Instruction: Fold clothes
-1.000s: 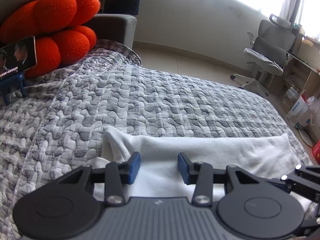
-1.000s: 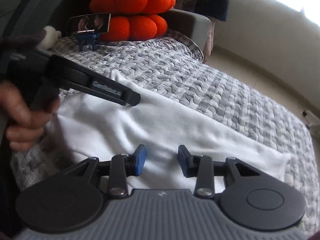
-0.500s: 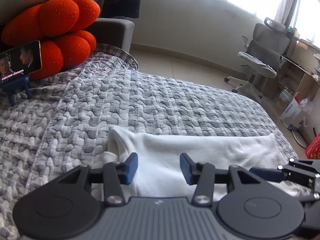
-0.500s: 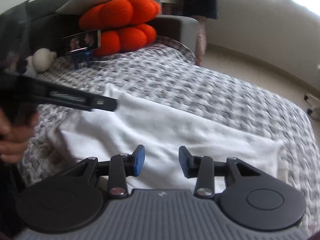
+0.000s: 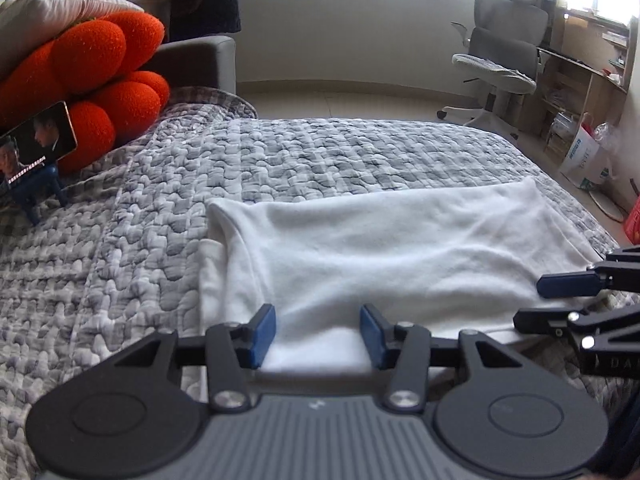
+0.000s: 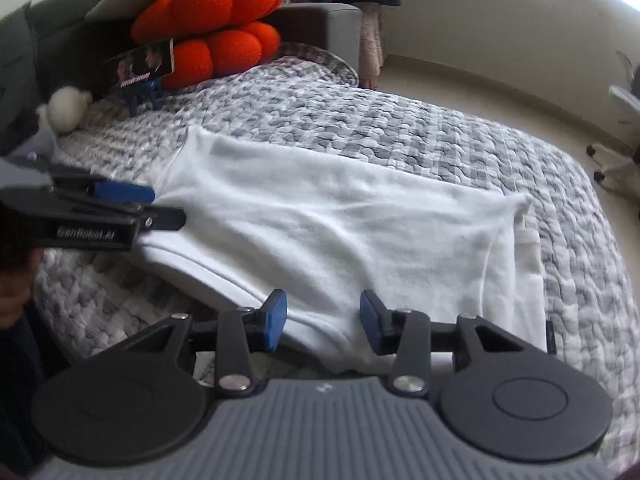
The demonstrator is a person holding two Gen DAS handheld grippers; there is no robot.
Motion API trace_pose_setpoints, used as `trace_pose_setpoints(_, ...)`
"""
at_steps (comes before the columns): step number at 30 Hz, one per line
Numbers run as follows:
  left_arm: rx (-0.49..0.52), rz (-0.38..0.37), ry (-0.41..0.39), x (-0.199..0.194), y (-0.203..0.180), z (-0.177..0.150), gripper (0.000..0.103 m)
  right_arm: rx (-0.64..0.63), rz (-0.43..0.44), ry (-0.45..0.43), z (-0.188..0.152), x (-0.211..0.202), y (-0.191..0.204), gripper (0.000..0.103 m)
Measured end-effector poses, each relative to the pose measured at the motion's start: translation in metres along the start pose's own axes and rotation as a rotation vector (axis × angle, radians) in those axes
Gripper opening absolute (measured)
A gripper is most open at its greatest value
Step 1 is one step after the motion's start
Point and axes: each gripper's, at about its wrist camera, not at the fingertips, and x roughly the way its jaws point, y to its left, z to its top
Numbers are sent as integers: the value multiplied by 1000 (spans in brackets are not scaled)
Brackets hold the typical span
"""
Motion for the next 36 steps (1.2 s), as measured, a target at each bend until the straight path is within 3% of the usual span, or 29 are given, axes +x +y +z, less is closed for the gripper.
trace_pose_setpoints(5, 53, 7, 5, -5, -6, -9, 49, -45, -20, 15, -2, 6, 4, 47)
trace_pose_setpoints(9, 60, 2, 2, -7, -6, -12, 49, 63, -14, 18, 3, -1, -22, 46)
trace_pose_setpoints(11, 69, 3, 0, -8, -8, -12, 49, 137, -78, 26, 5, -4, -42, 47)
trace_pose_setpoints(13, 79, 4, -2, -8, -10, -13, 49, 196, -57, 44, 5, -5, -58, 47)
trace_pose_setpoints(20, 115, 8, -11, -11, -17, -14, 49, 238, -31, 64, 9, -3, -80, 39)
trace_pose_setpoints(23, 123, 4, -16, -13, -17, -15, 49, 193, -50, 60, 10, -3, -72, 40)
trace_pose_setpoints(28, 91, -39, -33, -17, -13, -12, 49, 69, -19, -36, 10, -12, -48, 46)
trace_pose_setpoints(30, 105, -44, -30, -15, -18, -13, 50, -4, 7, -14, 9, -5, -32, 45)
trace_pose_setpoints(36, 119, -28, -8, -6, -19, -13, 52, -150, -66, 65, -1, 9, -9, 46)
